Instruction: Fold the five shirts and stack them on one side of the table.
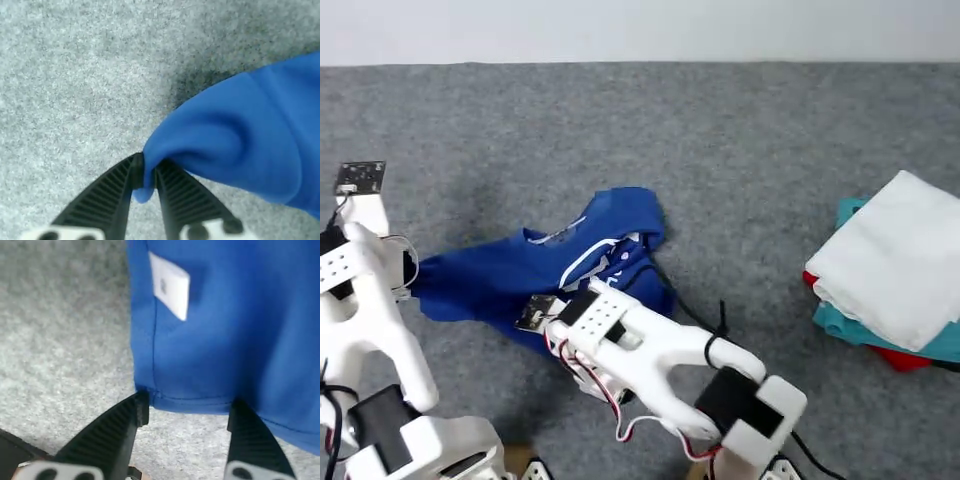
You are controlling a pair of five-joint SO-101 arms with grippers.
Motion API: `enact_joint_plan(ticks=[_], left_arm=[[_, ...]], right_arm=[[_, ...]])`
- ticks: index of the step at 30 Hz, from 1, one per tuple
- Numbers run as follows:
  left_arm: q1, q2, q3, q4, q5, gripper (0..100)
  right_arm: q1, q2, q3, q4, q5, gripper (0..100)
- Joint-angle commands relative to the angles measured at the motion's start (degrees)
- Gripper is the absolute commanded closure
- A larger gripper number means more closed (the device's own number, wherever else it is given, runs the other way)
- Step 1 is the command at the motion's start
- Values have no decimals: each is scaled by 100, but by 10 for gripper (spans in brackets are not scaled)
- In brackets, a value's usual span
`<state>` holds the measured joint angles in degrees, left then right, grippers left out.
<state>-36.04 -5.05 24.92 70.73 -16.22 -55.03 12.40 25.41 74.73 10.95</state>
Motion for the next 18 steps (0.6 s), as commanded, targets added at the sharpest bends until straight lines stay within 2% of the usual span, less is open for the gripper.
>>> enact_joint_plan(ticks=[1,4,9,18], left_arm=[[-35,-264,-31,-44,35,995],[-35,-264,-31,-44,35,995],[-35,-264,-31,-44,35,995],[-35,-273,-40,-44,35,995]], right_arm=[[-31,444,-580,84,-9,739],[-40,822,-985,374,53,750],[-13,1007,-1486,673,633,916],[22,119,-1741,910,1055,984]])
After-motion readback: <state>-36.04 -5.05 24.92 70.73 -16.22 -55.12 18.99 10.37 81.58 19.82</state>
